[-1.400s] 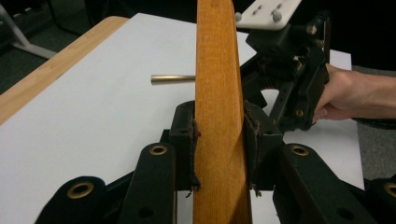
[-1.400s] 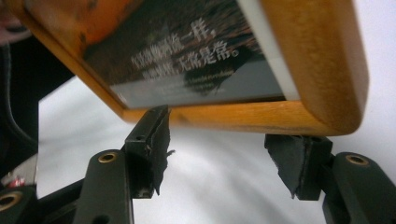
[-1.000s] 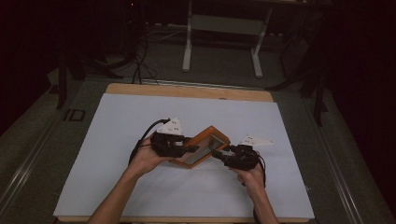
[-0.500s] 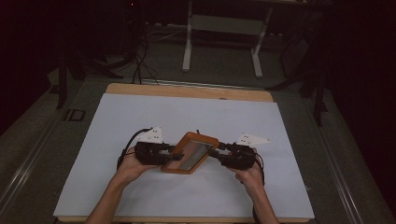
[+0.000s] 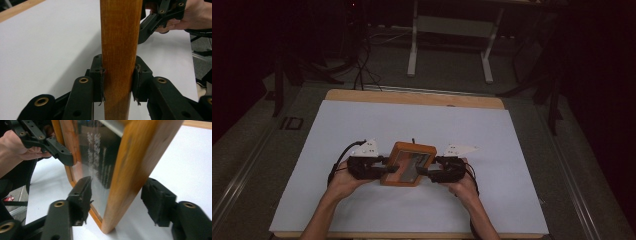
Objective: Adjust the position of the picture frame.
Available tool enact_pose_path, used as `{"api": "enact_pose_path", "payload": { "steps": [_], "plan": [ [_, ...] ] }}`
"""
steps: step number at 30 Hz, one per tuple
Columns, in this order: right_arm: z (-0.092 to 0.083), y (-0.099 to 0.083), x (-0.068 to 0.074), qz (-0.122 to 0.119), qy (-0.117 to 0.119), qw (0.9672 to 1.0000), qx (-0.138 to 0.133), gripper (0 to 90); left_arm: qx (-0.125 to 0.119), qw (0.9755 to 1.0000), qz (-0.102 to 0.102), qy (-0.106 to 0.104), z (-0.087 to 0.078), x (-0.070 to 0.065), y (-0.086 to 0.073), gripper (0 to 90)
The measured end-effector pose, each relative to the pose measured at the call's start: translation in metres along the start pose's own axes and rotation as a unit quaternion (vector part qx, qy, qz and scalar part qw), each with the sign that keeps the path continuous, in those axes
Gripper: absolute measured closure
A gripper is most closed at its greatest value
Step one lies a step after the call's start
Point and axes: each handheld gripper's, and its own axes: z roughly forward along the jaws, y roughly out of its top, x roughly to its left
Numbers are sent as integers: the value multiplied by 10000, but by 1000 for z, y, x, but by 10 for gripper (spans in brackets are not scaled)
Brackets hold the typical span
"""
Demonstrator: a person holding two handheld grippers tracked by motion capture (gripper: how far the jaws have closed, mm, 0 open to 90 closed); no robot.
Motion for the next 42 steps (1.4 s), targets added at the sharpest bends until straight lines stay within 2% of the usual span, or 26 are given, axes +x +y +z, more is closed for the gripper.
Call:
{"api": "enact_pose_path", "payload": {
  "steps": [2, 9, 12, 15, 18, 22, 27, 30, 31, 38, 42],
  "plan": [
    [3, 1, 2, -39, 36, 10000, 50, 508, -7, 10000, -76, 46, -1, 0, -3, 674],
    [3, 0, 5, -104, -2, 9999, 2, 590, -121, 9992, -354, 159, -1, 1, -13, 641],
    [3, 2, 7, -127, -94, 9999, 42, 592, -159, 9986, -496, 128, 1, 2, -15, 638],
    [0, 4, 8, -69, -154, 9998, 71, 590, -213, 9976, -664, 6, 5, 3, -18, 639],
    [-5, 5, 9, -63, -225, 9997, 124, 588, -249, 9957, -884, -130, 12, 2, -18, 639],
    [-15, 6, 8, 127, -266, 9995, 83, 588, -387, 9924, -1142, -249, 18, 0, -17, 639],
    [-23, 5, 6, 300, -399, 9987, 78, 582, -437, 9891, -1378, -274, 27, -3, -17, 634],
    [-25, 2, 5, 409, -461, 9980, 110, 581, -421, 9860, -1577, -331, 34, -3, -19, 626],
    [-25, 1, 4, 463, -484, 9977, 125, 581, -421, 9860, -1577, -331, 34, -3, -19, 623],
    [-25, -2, 0, 711, -570, 9957, 160, 580, -442, 9794, -1930, -400, 44, -1, -23, 615],
    [-26, -4, -1, 799, -593, 9949, 141, 588, -456, 9786, -1977, -354, 46, -1, -23, 602]
  ]
}}
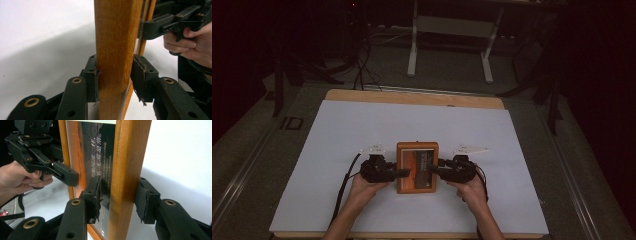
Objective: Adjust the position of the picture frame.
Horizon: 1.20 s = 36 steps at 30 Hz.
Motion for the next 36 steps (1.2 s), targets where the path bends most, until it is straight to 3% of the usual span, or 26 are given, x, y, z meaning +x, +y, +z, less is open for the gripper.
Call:
{"api": "enact_pose_path", "payload": {
  "steps": [6, 18, 23, 24, 26, 30, 33, 34, 36],
  "plan": [
    [-2, -2, 0, 155, -93, 9998, 26, 608, -62, 9999, -93, 115, 7, 1, 1, 559],
    [1, -4, -11, 496, -65, 9987, 44, 615, -31, 9978, -119, 653, 19, -6, 2, 458],
    [4, -4, -17, 691, -148, 9975, 92, 619, 4, 9962, -331, 804, 23, -3, 2, 430],
    [5, -4, -18, 714, -197, 9972, 99, 626, 0, 9954, -463, 833, 24, -1, 0, 426],
    [7, -6, -21, 803, -311, 9961, 169, 633, 3, 9951, -610, 779, 25, 3, -2, 423],
    [13, -9, -27, 1034, -216, 9943, 150, 621, 44, 9947, -776, 668, 27, 10, -3, 424],
    [14, -10, -28, 1067, -226, 9939, 162, 617, 58, 9948, -791, 632, 27, 11, -2, 424],
    [14, -11, -29, 1130, -255, 9931, 155, 615, 199, 9954, -778, 530, 31, 16, 2, 419],
    [13, -13, -29, 1209, -278, 9921, 160, 612, 295, 9956, -710, 529, 33, 17, 3, 402]
  ]
}}
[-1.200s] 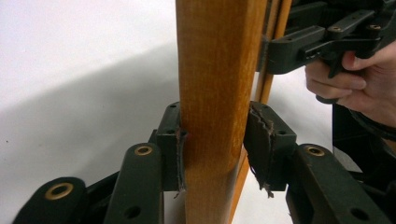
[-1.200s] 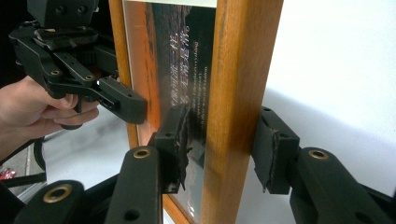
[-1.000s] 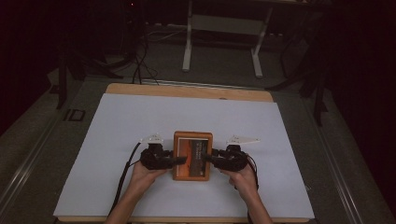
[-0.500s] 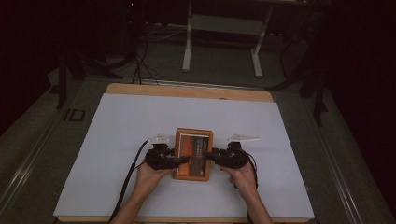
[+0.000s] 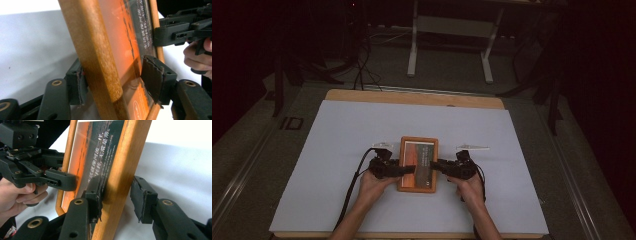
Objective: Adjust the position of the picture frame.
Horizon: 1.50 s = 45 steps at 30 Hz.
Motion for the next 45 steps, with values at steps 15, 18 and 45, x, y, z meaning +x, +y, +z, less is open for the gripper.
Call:
{"api": "enact_pose_path", "payload": {
  "steps": [15, 18, 45],
  "plan": [
    [9, -8, -17, 591, 78, 9978, 293, 566, 55, 9990, -40, 443, 2, 4, -3, 392],
    [11, -5, -18, 585, 111, 9977, 337, 566, -10, 9986, -274, 447, -1, 4, -7, 421],
    [16, 10, -7, -343, -355, 9961, 727, 456, -209, 9936, -727, 835, -15, 1, -15, 485]
  ]
}}
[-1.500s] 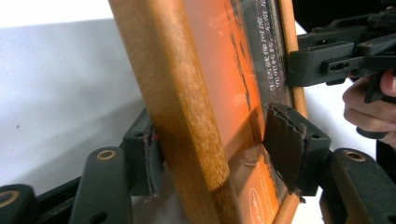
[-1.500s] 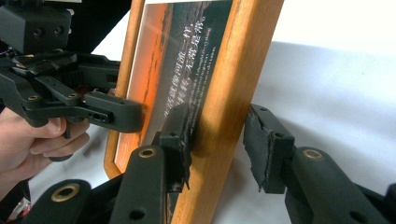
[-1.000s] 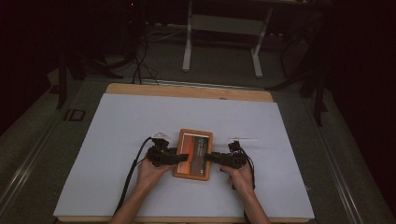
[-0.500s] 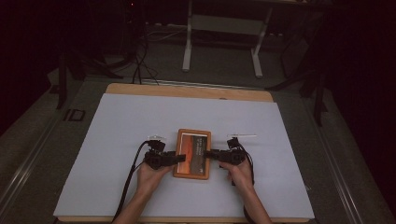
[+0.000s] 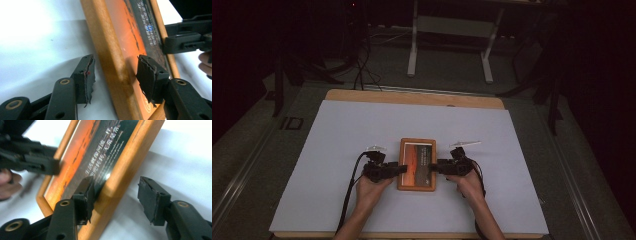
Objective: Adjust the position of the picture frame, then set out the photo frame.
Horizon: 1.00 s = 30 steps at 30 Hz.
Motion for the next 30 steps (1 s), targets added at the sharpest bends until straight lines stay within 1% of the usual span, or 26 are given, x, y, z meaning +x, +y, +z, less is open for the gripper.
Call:
{"api": "enact_pose_path", "payload": {
  "steps": [1, 4, 5, 6, 7, 12, 16, 18, 20, 22, 24, 26, 27, 30],
  "plan": [
    [-2, 0, 2, -51, -71, 10000, 2, 451, -10, 10000, 19, 33, -1, 1, 0, 483],
    [-7, 1, 5, -166, -172, 9997, -39, 448, -56, 9999, 15, 82, -6, 3, 2, 484],
    [-7, 1, 5, -166, -172, 9997, -39, 448, -56, 9999, 15, 82, -6, 3, 2, 484],
    [-10, 1, 6, -237, -243, 9994, -56, 449, -56, 9999, 15, 82, -6, 3, 2, 484],
    [-14, 2, 7, -313, -324, 9989, -86, 450, -107, 9999, 32, 101, -10, 5, 3, 484],
    [-20, 1, 8, -477, -491, 9976, -87, 449, -245, 9994, 94, 215, -20, 6, 6, 489],
    [-22, 1, 9, -550, -560, 9969, -102, 447, -314, 9991, 151, 256, -24, 6, 6, 490],
    [-23, 1, 11, -645, -611, 9960, -105, 441, -373, 9988, 182, 278, -26, 5, 6, 489],
    [-24, 2, 14, -767, -696, 9946, -105, 435, -407, 9983, 254, 324, -27, 4, 6, 489],
    [-24, 3, 15, -863, -771, 9932, -119, 435, -400, 9980, 309, 382, -28, 3, 6, 488],
    [-24, 4, 18, -965, -796, 9921, -64, 437, -374, 9976, 392, 438, -28, 1, 6, 489],
    [-23, 5, 19, -1048, -849, 9909, -27, 440, -343, 9974, 446, 449, -28, -1, 5, 489],
    [-23, 6, 20, -1125, -885, 9897, -18, 441, -328, 9974, 473, 436, -29, -2, 6, 489],
    [-22, 10, 25, -1270, -937, 9875, -28, 453, -349, 9973, 492, 417, -32, -4, 8, 493]
  ]
}}
